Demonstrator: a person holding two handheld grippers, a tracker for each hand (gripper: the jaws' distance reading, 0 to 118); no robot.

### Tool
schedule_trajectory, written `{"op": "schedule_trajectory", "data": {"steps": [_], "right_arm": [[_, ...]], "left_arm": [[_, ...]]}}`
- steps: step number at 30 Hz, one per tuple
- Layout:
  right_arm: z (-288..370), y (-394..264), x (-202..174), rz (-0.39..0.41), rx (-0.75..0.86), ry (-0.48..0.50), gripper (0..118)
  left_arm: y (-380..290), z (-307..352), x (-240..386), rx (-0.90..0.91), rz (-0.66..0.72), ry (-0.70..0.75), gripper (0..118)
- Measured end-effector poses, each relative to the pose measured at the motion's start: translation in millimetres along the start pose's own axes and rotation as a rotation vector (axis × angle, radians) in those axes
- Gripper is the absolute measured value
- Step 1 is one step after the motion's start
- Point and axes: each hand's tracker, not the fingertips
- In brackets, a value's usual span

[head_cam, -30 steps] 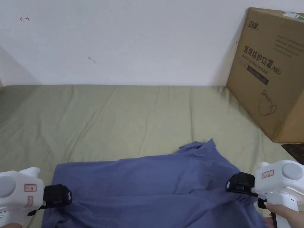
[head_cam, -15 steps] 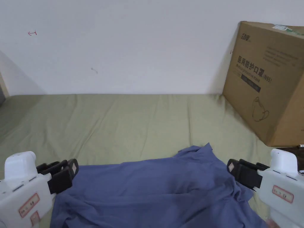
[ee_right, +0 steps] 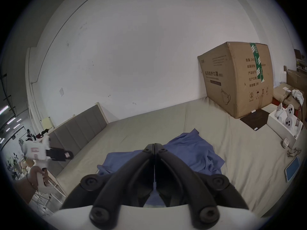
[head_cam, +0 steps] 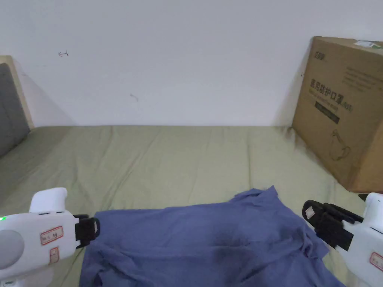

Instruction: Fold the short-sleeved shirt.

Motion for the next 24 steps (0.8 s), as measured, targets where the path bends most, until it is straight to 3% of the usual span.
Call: {"op": "schedule_trajectory", "data": {"steps": [2, 3, 5, 6, 10, 15, 17, 19, 21, 23, 24], "right_arm": [[-8.0, -1.7, 3.0, -0.008, -0.031, -0.003, 0], [-12.9, -3.8, 4.2, -0.009, -0.044, -0.003, 0], [-21.3, -9.8, 5.7, -0.021, -0.062, 0.002, 0], [-26.2, -12.7, 6.4, -0.029, -0.072, 0.001, 0], [-40.7, -24.3, 6.0, -0.055, -0.110, -0.003, 0], [-53.2, -33.9, 8.9, -0.076, -0.161, -0.018, 0], [-55.8, -35.9, 11.9, -0.088, -0.175, -0.028, 0], [-57.4, -37.4, 16.3, -0.105, -0.185, -0.044, 0], [-56.7, -38.2, 19.9, -0.131, -0.189, -0.057, 0], [-55.1, -39.0, 24.7, -0.151, -0.193, -0.060, 0], [-54.1, -39.4, 26.3, -0.155, -0.195, -0.066, 0]], "left_arm": [[-1.0, -26.6, -13.3, -0.149, 0.040, 0.010, 3], [-5.3, -40.0, -21.1, -0.191, 0.041, 0.024, 24], [-15.2, -67.1, -35.2, -0.242, 0.022, 0.087, 91], [-20.2, -81.4, -42.1, -0.273, 0.009, 0.116, 104], [-29.3, -131.9, -69.4, -0.317, -0.053, 0.253, 104], [-30.2, -177.2, -83.7, -0.303, 0.045, 0.199, 105], [-40.5, -197.0, -82.9, -0.366, 0.061, 0.157, 110], [-50.1, -209.6, -70.1, -0.385, -0.116, 0.253, 113], [-48.2, -207.8, -63.2, -0.368, -0.104, 0.275, 113], [-44.6, -205.1, -61.6, -0.388, -0.061, 0.270, 105], [-44.1, -200.9, -56.6, -0.390, -0.068, 0.276, 93]]}}
